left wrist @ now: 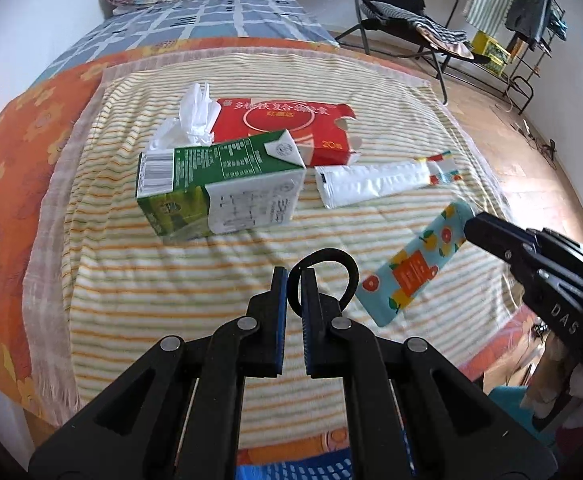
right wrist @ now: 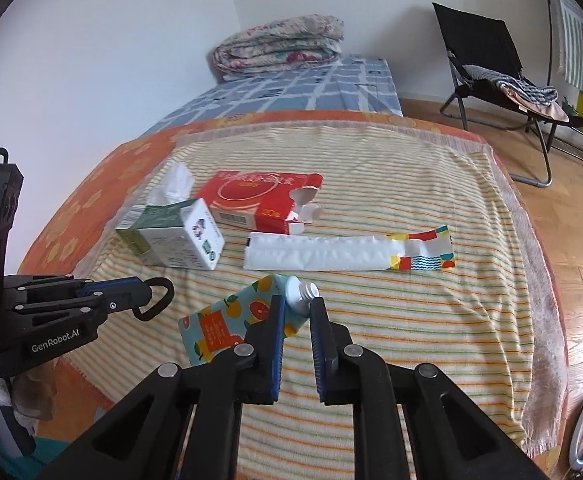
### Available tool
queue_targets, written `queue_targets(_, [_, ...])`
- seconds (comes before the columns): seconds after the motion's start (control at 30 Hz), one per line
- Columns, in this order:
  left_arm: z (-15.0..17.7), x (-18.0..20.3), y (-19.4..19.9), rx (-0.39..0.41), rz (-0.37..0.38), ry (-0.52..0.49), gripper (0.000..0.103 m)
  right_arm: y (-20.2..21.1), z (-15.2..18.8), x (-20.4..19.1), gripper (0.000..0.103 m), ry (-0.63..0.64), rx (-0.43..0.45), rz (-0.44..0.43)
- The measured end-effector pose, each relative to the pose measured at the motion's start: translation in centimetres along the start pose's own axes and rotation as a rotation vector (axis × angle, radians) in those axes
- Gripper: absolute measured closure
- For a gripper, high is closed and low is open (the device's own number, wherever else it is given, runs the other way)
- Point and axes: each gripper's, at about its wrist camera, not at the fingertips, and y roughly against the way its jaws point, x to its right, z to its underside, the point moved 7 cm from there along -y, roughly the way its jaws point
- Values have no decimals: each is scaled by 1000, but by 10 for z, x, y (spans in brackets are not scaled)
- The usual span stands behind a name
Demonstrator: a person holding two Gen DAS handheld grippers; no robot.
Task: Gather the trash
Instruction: 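Carry the hair tie and tube with both tools over the blue basket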
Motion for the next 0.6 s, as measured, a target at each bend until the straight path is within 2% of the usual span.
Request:
queue_targets(0.27, [28,8,19,0,12,-40,99,27,15,-9,93,60,16,-11])
queue_targets(0.6, [65,10,37,-7,23,-45,98,54,47,-23,93,151,9,-24])
